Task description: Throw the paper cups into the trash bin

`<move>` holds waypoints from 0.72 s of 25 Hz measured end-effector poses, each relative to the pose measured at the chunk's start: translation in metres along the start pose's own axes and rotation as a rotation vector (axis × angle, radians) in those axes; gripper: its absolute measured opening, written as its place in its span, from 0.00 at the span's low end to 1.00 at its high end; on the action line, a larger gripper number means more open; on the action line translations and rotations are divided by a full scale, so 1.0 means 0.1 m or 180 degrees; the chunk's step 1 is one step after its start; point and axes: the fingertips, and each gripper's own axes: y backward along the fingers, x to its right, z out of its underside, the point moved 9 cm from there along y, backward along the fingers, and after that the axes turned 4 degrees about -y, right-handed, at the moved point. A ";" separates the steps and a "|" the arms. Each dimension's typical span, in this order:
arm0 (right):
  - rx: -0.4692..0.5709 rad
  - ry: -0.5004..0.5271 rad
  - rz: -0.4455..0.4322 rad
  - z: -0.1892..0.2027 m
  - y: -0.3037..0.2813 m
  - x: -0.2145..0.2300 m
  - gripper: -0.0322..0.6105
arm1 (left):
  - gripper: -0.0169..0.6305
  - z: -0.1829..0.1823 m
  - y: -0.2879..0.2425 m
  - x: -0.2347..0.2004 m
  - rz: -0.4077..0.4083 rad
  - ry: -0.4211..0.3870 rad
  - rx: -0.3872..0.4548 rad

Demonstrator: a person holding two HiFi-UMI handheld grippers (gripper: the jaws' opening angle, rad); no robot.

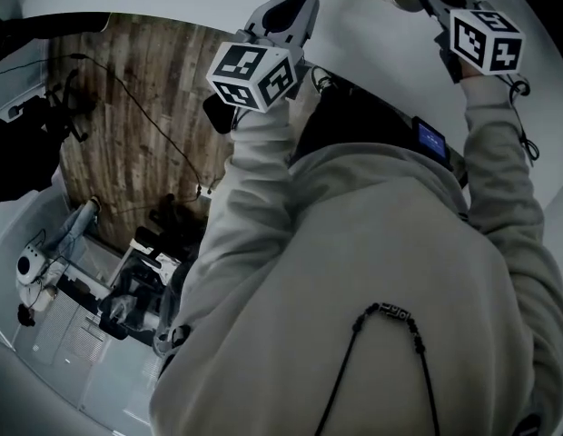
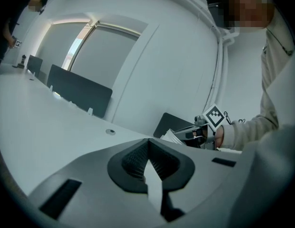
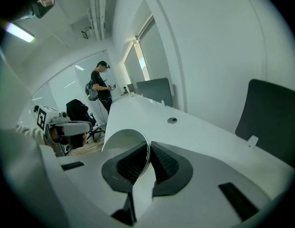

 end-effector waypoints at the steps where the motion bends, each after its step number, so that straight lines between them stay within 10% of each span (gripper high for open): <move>1: 0.0050 0.0034 0.0003 -0.05 0.07 -0.06 0.12 | 0.03 -0.06 0.04 0.04 0.0006 -0.0031 0.0032; 18: 0.1054 0.0452 0.0193 -0.73 1.72 -0.52 0.12 | 0.03 -1.22 0.26 1.29 0.0310 -0.0880 0.0830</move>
